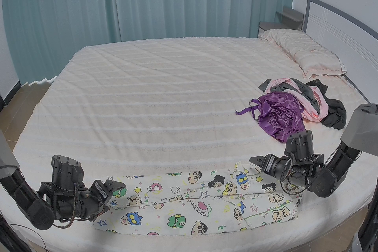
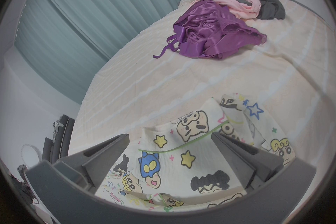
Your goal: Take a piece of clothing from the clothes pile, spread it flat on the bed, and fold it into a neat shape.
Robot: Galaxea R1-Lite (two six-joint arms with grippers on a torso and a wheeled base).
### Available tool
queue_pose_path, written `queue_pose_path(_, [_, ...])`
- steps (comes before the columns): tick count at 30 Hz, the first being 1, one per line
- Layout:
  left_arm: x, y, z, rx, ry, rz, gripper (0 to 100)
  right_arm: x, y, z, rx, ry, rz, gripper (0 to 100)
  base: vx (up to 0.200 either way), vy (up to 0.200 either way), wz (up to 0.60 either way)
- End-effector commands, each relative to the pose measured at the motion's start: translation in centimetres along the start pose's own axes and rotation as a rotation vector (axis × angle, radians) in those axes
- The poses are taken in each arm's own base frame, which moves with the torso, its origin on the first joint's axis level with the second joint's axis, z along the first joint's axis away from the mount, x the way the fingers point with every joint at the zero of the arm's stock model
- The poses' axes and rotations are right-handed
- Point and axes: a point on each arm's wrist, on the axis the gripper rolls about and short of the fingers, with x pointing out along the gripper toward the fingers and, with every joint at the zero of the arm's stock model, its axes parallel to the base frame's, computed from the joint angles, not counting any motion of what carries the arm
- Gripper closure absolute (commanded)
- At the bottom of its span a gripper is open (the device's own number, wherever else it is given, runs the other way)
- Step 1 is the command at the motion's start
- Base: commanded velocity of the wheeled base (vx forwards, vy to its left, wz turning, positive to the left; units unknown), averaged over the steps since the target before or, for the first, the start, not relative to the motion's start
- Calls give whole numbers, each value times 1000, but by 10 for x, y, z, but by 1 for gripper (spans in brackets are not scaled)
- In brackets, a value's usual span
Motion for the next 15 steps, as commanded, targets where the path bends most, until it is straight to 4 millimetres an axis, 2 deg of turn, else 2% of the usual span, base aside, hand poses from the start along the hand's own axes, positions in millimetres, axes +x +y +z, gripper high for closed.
queue_pose_path(1, [7,3,-5,7,-1,46,0,-2,-1,0,0,-21,-20,0,0,0,0])
queue_pose_path(15, [30,4,-28,-35,-30,155,0,-9,-4,-5,-3,-57,11,0,0,0,0])
